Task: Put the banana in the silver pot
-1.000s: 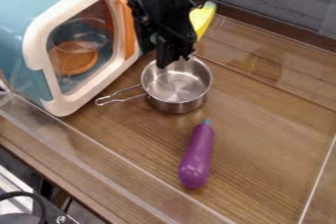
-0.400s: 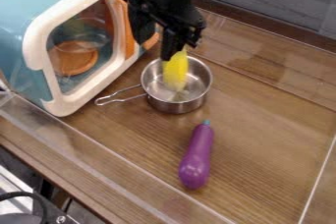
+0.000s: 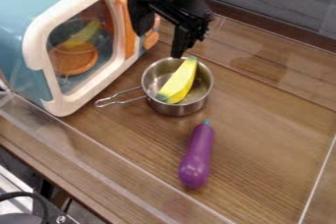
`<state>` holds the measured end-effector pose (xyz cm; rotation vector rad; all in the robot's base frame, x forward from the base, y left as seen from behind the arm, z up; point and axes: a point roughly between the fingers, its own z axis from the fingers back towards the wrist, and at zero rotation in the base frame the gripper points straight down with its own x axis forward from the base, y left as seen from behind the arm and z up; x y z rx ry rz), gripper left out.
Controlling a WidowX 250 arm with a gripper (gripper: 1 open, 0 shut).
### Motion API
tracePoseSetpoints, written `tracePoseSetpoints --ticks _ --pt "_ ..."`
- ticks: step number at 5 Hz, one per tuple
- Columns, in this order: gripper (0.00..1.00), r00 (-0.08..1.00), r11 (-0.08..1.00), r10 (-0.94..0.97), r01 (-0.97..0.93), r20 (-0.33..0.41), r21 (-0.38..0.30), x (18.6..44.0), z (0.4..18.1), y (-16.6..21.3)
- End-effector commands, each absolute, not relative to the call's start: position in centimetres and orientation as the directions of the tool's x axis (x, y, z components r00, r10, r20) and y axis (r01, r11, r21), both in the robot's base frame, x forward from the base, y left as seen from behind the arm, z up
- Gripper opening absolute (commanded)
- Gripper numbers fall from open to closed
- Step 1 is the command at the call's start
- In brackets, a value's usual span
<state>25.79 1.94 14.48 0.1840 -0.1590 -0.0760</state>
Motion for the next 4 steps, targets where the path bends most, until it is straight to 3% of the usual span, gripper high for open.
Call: tracePoseSetpoints --ticks 1,3,4 --pt "1.0 0.982 0.982 -0.05 0.015 0.183 0.186 26.2 15.3 1.6" --pt "1.0 0.983 0.984 -0.066 0.035 0.174 0.176 27.6 14.1 1.3" --pt "1.0 0.984 0.984 -0.071 0.042 0.166 0.171 27.3 14.3 1.3"
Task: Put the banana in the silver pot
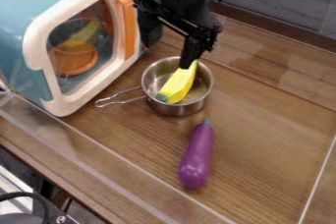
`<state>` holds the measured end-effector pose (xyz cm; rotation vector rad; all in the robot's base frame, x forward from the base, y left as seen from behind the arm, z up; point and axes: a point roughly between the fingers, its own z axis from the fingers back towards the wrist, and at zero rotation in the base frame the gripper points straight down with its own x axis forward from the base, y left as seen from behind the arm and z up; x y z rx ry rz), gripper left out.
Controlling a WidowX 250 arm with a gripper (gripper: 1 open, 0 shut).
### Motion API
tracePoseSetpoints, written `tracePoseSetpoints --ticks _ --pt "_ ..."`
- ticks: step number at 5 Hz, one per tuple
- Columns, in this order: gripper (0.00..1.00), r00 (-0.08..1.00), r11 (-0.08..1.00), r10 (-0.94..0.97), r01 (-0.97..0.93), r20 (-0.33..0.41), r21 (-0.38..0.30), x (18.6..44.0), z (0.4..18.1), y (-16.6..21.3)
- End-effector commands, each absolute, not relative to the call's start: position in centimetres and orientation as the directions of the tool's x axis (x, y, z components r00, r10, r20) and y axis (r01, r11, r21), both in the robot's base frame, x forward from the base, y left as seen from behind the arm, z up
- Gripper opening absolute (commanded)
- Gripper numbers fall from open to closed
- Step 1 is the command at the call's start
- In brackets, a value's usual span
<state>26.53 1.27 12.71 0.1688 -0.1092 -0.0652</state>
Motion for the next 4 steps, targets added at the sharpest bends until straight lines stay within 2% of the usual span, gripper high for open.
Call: tracePoseSetpoints --ticks 1,4 --pt "1.0 0.984 0.985 -0.075 0.049 0.159 0.166 27.0 14.6 1.4" --pt "1.0 0.99 0.989 -0.028 0.007 0.136 0.15 25.6 13.1 1.0"
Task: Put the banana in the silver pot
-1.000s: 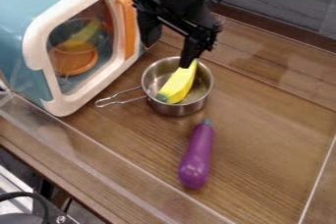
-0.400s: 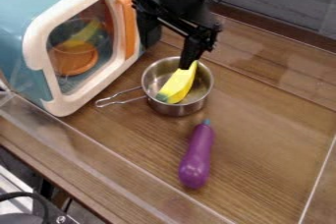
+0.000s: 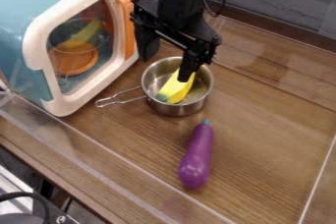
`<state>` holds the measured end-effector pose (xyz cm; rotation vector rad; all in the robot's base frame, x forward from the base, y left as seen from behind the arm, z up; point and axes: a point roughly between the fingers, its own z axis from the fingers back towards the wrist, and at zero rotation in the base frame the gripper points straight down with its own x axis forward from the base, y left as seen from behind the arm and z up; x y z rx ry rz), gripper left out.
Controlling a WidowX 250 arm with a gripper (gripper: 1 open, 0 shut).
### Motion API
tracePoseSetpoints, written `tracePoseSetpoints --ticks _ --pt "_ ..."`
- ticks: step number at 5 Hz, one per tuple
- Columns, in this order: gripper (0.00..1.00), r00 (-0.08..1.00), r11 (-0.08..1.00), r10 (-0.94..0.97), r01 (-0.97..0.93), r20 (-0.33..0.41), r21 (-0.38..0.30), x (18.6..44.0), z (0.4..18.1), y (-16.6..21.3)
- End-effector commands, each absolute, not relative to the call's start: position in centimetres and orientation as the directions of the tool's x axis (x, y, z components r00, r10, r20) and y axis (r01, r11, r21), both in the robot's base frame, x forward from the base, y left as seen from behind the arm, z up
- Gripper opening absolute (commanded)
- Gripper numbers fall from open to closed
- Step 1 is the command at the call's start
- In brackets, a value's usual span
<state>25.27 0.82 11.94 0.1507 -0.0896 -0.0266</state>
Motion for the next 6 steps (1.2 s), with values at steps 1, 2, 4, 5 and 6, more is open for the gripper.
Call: tracePoseSetpoints --ticks 1,2,4,5,6 --pt "1.0 0.992 0.989 -0.008 -0.011 0.126 0.145 25.0 12.9 1.3" --pt "1.0 0.993 0.99 -0.001 -0.015 0.117 0.14 25.4 12.8 0.1" --pt "1.0 0.994 0.992 -0.002 -0.011 0.108 0.128 26.6 13.6 -2.0" --pt "1.0 0.993 0.993 -0.012 -0.002 0.12 0.117 27.7 15.1 -3.4" --pt "1.0 0.987 0.993 -0.074 0.059 0.146 0.101 29.5 15.0 -4.9"
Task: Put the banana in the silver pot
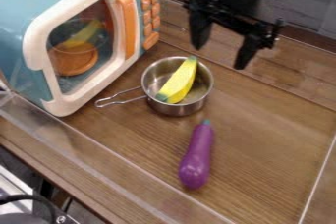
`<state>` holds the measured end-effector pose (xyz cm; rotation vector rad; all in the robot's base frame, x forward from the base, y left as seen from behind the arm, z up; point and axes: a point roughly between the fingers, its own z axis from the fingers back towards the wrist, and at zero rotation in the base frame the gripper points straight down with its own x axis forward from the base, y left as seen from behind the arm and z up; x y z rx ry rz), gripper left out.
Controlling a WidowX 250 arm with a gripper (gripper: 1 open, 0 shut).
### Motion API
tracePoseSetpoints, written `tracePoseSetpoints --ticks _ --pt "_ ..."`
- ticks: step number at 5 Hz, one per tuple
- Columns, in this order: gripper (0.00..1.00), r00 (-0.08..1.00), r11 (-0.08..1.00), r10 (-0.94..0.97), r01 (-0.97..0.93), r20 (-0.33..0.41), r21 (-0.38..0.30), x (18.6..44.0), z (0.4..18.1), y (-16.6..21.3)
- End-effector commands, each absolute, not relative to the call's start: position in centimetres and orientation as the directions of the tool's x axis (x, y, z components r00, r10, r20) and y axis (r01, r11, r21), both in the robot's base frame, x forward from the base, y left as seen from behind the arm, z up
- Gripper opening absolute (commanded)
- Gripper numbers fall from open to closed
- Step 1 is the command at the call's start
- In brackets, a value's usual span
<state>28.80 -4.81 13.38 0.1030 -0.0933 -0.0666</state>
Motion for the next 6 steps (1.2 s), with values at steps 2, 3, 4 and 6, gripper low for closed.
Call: tracePoseSetpoints --ticks 2,3,4,6 --pt "1.0 0.974 0.986 -0.15 0.135 0.172 0.093 30.7 15.1 -7.5" --pt "1.0 0.972 0.987 -0.144 0.129 0.184 0.092 30.4 15.5 -9.3" --pt "0.0 0.973 0.989 -0.138 0.125 0.184 0.084 30.2 14.8 -8.9" --pt "1.0 0.974 0.989 -0.134 0.121 0.183 0.08 29.3 14.3 -8.0"
